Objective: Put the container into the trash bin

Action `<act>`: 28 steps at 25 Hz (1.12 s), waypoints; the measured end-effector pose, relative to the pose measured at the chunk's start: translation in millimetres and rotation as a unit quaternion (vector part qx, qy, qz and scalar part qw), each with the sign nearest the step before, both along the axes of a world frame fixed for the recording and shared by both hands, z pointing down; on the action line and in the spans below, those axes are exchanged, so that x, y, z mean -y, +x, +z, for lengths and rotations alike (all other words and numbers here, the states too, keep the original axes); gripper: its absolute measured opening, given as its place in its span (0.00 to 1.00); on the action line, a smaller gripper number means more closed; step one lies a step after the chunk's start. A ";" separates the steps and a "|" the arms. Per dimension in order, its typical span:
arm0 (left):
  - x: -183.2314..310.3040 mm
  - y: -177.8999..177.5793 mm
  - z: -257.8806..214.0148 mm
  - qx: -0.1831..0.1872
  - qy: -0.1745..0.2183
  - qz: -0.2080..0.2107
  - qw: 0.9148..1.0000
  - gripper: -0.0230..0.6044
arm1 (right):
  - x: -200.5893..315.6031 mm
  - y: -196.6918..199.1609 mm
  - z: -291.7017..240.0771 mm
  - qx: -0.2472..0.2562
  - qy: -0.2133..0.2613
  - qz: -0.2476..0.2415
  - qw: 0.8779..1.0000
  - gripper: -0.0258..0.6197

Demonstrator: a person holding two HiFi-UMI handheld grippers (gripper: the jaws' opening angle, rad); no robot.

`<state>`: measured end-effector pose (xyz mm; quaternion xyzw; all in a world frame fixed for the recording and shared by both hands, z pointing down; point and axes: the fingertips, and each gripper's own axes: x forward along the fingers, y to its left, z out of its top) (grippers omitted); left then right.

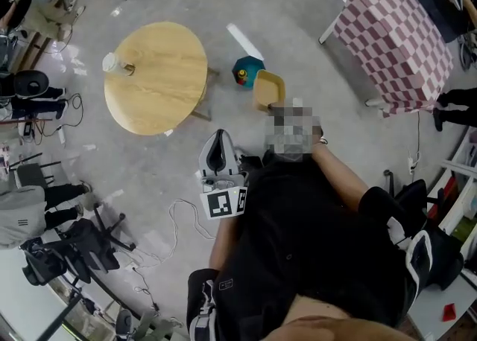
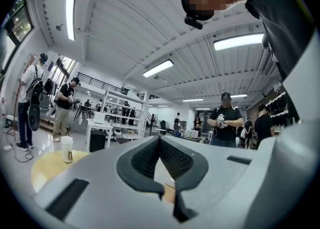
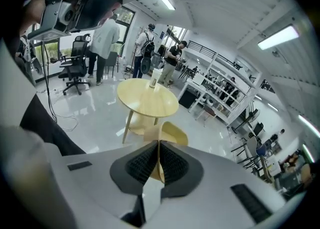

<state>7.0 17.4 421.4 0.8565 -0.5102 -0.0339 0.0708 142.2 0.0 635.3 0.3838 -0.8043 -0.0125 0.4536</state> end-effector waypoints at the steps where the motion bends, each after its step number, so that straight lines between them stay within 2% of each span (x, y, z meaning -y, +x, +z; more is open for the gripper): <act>1: 0.5 8.6 -0.4 0.002 -0.001 0.005 1.000 0.05 | -0.4 7.7 1.6 0.003 -0.002 0.004 1.000 0.09; 7: -0.9 53.8 5.4 0.005 0.002 0.023 1.000 0.05 | -2.5 47.6 19.9 0.007 -0.011 0.017 1.000 0.09; 11: 8.5 69.7 8.9 0.011 -0.007 0.036 0.999 0.05 | -2.2 60.3 31.8 0.007 -0.031 0.022 0.999 0.09; 19: 80.8 74.8 32.7 0.014 -0.023 0.048 0.999 0.05 | 48.5 65.7 60.1 0.002 -0.057 0.028 0.998 0.09; 28: 199.4 74.9 50.2 0.018 -0.043 0.070 0.996 0.05 | 137.0 48.6 111.7 -0.015 -0.108 0.019 0.994 0.09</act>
